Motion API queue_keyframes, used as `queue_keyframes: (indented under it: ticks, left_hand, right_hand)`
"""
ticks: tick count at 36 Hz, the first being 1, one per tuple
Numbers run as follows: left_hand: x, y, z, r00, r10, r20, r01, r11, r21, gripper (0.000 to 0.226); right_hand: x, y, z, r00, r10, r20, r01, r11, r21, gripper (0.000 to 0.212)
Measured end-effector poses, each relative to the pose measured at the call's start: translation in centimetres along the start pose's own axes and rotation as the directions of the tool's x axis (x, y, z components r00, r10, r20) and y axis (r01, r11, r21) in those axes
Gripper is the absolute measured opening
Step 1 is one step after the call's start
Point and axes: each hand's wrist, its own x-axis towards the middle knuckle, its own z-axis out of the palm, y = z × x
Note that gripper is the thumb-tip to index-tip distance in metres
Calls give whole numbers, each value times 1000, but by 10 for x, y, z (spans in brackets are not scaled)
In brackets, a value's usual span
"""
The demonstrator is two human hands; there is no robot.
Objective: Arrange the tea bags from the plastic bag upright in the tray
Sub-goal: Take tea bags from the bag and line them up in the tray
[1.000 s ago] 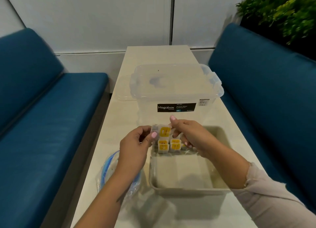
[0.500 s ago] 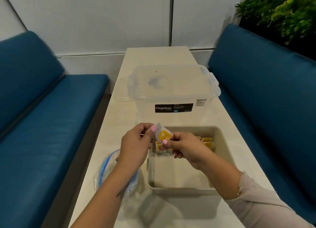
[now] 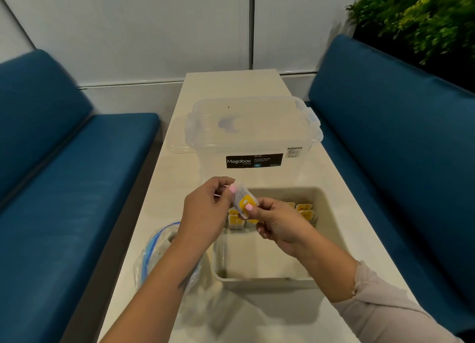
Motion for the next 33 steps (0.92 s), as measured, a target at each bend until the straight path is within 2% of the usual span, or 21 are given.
queue_keyframes:
  ticks: [3, 5, 10, 15, 17, 21, 25, 29, 33]
  left_hand:
    - [1, 2, 0, 992, -63, 114, 64, 998, -7, 17]
    - [2, 4, -2, 983, -78, 166, 81, 997, -9, 10]
    - [3, 7, -1, 965, -147, 217, 169, 982, -86, 7]
    - [4, 7, 5, 947, -157, 280, 202, 969, -141, 12]
    - [6, 7, 10, 948, -156, 278, 209, 963, -172, 13]
    - [9, 4, 21, 940, -193, 282, 261, 938, -229, 12]
    - [5, -3, 32, 934, -215, 284, 300, 906, -299, 8]
    - [-4, -9, 37, 938, -233, 257, 312, 890, -333, 21]
    - [-9, -19, 36, 960, -242, 141, 274, 917, -289, 34]
  right_hand:
    - [-2, -1, -6, 1000, -13, -6, 13, 999, -32, 4]
    - [-3, -1, -10, 1000, -18, -13, 17, 999, -36, 3]
    - [-3, -5, -21, 999, -10, -40, 10, 1000, -16, 8]
    - [-2, -14, -31, 997, -53, -54, 48, 995, -93, 13]
    - [-2, -21, -36, 995, -77, -59, 68, 989, -134, 15]
    - [-2, -34, -46, 986, -156, -54, 131, 936, -327, 17]
    - [0, -41, -53, 984, -177, -27, 153, 908, -390, 17]
    - [4, -41, -61, 987, -151, -45, 115, 885, -451, 16]
    - [12, -38, -71, 985, -147, -86, 56, 757, -651, 18]
